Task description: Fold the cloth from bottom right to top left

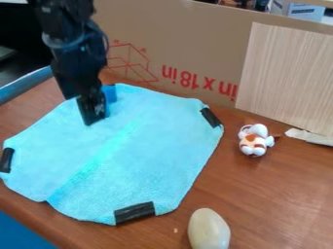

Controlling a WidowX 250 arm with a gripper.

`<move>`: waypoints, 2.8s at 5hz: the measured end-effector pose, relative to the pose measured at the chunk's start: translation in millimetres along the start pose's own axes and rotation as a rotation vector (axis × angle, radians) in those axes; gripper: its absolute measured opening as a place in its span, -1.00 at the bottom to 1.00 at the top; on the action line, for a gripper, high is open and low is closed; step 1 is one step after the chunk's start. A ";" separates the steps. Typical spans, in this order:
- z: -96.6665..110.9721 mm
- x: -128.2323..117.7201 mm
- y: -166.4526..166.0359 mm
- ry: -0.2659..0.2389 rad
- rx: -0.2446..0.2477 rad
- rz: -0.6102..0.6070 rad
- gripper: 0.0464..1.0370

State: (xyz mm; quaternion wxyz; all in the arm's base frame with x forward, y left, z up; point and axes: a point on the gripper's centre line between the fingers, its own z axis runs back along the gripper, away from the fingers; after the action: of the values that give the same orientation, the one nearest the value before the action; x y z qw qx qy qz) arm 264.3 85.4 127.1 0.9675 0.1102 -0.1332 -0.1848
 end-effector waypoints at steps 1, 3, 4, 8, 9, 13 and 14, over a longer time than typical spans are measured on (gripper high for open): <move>-2.7 -12.0 -33.1 -0.006 0.019 -0.098 0.93; -14.7 -18.5 -78.5 -0.006 0.068 -0.217 0.93; -24.7 -19.9 -94.2 0.015 0.071 -0.248 0.93; -58.5 -20.2 -124.7 0.072 0.101 -0.292 0.87; -64.2 -19.7 -124.8 0.082 0.110 -0.288 0.60; -62.2 -32.2 -123.1 0.079 0.029 -0.276 -0.95; -45.4 -40.6 -128.7 0.044 -0.013 -0.290 -0.96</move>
State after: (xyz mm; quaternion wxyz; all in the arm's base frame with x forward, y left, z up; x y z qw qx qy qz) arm 199.2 -8.3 41.8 0.9340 0.1262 -0.0935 -0.3210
